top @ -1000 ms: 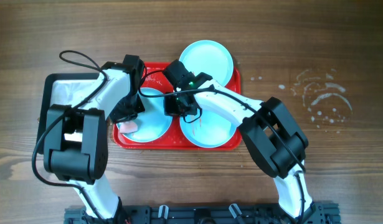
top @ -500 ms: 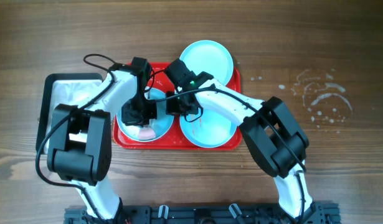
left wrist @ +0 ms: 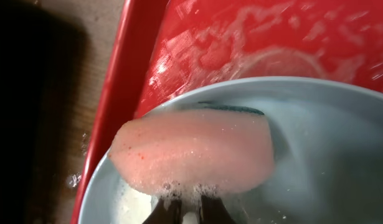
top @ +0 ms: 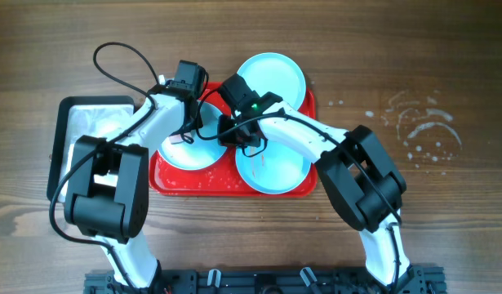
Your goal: Clean dirty plates on tray and stack at the side
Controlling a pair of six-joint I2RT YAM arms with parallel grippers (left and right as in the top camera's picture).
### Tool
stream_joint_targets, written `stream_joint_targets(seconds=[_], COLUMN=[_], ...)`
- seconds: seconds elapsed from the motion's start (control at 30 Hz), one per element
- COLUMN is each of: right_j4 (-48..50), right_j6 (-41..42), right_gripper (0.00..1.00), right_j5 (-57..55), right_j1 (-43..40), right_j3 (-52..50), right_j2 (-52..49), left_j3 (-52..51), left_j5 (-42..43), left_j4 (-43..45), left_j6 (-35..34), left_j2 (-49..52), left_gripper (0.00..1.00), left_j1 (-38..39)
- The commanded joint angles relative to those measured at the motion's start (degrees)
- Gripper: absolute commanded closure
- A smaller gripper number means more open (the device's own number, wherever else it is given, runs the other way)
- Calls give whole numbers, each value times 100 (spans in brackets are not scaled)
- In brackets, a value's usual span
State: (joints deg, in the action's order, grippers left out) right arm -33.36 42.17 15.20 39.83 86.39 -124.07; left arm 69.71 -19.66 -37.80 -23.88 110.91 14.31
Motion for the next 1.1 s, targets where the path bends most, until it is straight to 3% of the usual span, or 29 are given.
stream_joint_targets(seconds=[0.0,0.07,0.17,0.33,0.53,0.73,0.87,1.07], right_j4=[-63,-31,42,22,-999,-1384,-1403,-610], right_j6=[-168,-170,-168,-278,-885,-1071,-1113,-1902], right_gripper=[96,96,96,96,96,96,96,95], right_j5=[-46,-4,0,-247,-2234,-4356,-6054,-8535], right_j1=[59,59,59,-61,-157,186,769,1757], right_j3=[-118,-118,-118,-114,-114,-114,-114,-116], right_j2=[-107,-107,-107,350,1851,2210,2210,2208], left_j3=[-68,142,796,1394,1394,1392,1388,1386], left_j5=[-566,-654,745,1021,2024,2673,2734,2734], left_j4=[-483,-977,-1539,-2317,-2697,-2688,-2697,-2643], left_j6=[-103,-105,-55,-57,2,114,116,114], left_j2=[170,166,-66,-745,-1226,-1217,-1180,-1060], left_gripper=[96,96,96,96,96,96,96,96], left_j1=[-31,-31,-33,-74,-649,-1462,-1478,-1414])
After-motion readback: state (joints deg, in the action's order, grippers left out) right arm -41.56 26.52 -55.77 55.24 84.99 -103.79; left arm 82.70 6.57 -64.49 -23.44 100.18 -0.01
